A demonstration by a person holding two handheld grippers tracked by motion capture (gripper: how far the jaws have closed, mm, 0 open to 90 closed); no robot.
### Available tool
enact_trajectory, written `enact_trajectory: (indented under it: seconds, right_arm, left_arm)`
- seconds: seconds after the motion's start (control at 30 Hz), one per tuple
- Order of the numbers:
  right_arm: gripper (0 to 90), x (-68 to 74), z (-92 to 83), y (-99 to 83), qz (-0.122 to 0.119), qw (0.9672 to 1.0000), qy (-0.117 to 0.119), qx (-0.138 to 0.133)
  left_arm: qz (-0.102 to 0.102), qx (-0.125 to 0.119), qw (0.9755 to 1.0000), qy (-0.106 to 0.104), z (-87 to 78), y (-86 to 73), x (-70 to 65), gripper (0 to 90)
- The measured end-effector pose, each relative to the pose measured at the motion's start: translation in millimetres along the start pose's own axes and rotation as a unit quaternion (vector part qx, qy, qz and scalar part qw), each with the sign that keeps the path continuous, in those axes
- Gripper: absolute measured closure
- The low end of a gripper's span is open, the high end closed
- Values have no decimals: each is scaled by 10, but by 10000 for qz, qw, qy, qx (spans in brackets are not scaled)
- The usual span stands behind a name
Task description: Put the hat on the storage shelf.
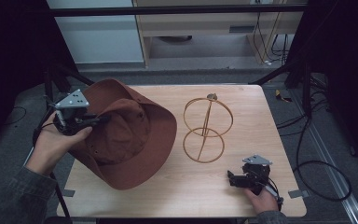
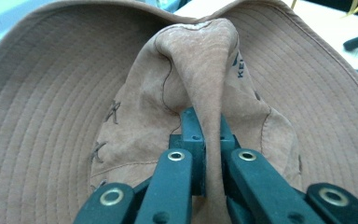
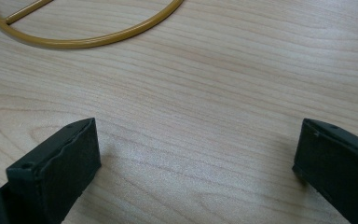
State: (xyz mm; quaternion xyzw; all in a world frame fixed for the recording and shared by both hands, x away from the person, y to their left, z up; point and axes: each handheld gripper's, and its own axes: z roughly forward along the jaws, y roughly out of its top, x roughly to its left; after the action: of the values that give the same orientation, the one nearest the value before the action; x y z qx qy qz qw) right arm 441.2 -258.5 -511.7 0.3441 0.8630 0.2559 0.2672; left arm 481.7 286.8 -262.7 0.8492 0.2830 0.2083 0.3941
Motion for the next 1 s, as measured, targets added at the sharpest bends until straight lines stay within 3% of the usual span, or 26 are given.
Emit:
enact_trajectory:
  seconds: [0.27, 0.5, 1.0]
  right_arm:
    - [4, 0, 0, 0, 0, 10000, 0, 1]
    - [4, 0, 0, 0, 1, 10000, 0, 2]
    - [5, 0, 0, 0, 2, 10000, 4, 3]
  left_arm:
    - [180, -279, 9994, 35, -174, 210, -117, 887]
    - [254, -468, 9986, -9, -300, 427, -140, 887]
    - [729, -344, 9967, -79, -157, 1050, -350, 887]
